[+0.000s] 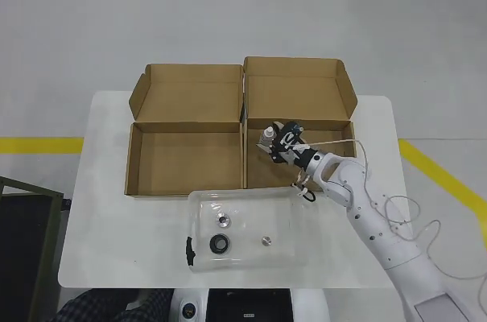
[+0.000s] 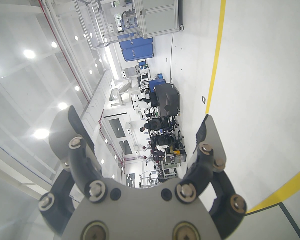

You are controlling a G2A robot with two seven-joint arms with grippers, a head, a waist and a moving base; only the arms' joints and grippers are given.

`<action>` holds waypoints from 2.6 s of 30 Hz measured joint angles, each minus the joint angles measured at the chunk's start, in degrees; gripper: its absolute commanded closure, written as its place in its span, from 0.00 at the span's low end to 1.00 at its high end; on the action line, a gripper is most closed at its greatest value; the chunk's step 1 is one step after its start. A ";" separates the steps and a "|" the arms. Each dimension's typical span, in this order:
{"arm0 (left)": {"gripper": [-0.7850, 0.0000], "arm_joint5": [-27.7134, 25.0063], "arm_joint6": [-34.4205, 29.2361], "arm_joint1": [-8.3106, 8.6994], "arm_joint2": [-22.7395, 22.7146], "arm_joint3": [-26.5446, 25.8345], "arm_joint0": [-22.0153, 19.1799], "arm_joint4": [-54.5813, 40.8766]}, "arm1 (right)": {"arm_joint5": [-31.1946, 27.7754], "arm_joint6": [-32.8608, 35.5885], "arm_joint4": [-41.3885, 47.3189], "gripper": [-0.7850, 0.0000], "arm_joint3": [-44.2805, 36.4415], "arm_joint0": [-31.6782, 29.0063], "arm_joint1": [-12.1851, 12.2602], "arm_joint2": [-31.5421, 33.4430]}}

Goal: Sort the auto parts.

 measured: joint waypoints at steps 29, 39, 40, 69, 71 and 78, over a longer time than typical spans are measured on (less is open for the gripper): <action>0.00 0.00 0.00 0.00 0.00 0.00 0.00 0.00 | -13.92 11.41 -13.09 0.00 -41.08 -26.97 5.78 13.82; 0.00 0.00 0.00 0.00 0.00 0.00 0.00 0.00 | -17.48 11.05 -17.69 0.00 -45.63 -33.76 7.00 15.45; 0.00 0.00 0.00 0.00 0.00 0.00 0.00 0.00 | -17.83 10.93 -18.02 0.00 -45.69 -34.15 7.09 15.51; 0.00 0.00 0.00 0.00 0.00 0.00 0.00 0.00 | -24.35 12.18 -23.79 0.20 -42.30 -34.47 8.41 10.82; 0.00 0.00 0.00 0.00 0.00 0.00 0.00 0.00 | -24.67 12.63 -23.87 0.21 -41.90 -34.07 8.43 10.37; 0.00 0.00 0.00 0.00 0.00 0.00 0.00 0.00 | -26.02 14.68 -23.76 0.25 -40.34 -32.60 8.49 8.74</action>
